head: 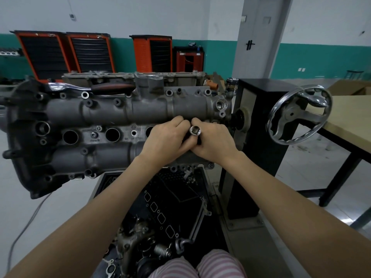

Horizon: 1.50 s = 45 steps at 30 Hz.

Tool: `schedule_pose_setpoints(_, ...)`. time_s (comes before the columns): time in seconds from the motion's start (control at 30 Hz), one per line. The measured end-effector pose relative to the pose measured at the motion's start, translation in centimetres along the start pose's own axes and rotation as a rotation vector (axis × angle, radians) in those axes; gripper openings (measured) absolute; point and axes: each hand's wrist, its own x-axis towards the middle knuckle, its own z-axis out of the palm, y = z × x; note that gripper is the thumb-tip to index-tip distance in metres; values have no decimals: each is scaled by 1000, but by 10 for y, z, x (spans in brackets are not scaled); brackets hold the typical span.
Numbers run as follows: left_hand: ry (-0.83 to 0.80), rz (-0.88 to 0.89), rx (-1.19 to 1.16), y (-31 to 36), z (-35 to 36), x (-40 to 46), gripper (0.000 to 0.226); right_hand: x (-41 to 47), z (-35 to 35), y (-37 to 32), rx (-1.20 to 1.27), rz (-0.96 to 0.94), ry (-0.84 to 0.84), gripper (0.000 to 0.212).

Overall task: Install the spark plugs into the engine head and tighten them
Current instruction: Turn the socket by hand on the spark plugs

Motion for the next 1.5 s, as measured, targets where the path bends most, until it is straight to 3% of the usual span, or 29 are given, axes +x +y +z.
schedule_pose_setpoints(0.2,23,8,1,0,0,1,36,-3,0,3,99,36,14,11)
schedule_pose_setpoints(0.6,-2,48,-4,1,-2,1,31,0,6,4,4,47,-11,21)
schedule_pose_setpoints(0.83,38,35,54,-3,2,-1,36,-4,5,4,110,76,72,17)
schedule_pose_setpoints(1.07,22,45,29,0,-2,0,32,-1,4,3,20,41,-5,22)
schedule_pose_setpoints(1.3,25,45,50,-2,1,0,31,-4,6,5,82,69,45,19)
schedule_pose_setpoints(1.5,3,44,59,0,1,0,30,0,5,3,-2,69,-42,21)
